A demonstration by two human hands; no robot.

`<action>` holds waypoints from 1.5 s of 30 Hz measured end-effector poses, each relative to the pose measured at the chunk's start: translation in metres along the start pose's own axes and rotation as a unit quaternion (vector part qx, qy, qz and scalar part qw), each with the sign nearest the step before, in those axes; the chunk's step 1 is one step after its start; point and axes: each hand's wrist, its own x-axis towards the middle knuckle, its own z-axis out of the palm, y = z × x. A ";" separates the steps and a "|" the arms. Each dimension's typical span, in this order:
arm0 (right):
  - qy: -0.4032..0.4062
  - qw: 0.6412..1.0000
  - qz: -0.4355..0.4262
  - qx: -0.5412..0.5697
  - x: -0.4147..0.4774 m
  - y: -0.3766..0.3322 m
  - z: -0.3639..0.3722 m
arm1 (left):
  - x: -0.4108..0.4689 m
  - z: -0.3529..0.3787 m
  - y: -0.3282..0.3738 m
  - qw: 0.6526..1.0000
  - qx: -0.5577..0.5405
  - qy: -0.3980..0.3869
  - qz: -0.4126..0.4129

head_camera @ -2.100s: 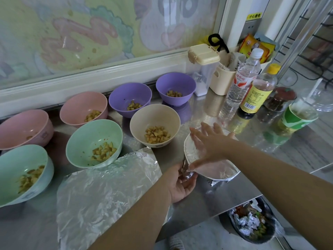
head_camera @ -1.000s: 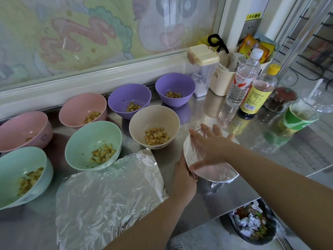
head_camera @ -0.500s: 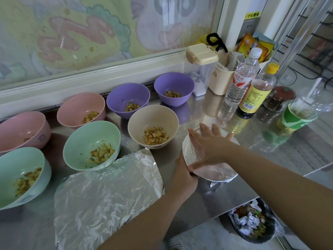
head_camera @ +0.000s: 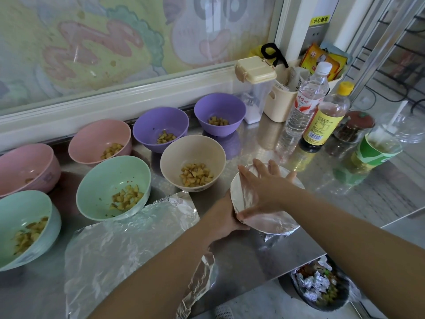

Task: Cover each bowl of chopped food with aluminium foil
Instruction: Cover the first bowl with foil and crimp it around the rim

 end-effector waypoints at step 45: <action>-0.032 0.999 0.007 0.014 0.009 0.003 0.001 | -0.041 0.011 0.023 0.931 -0.246 0.229 -0.145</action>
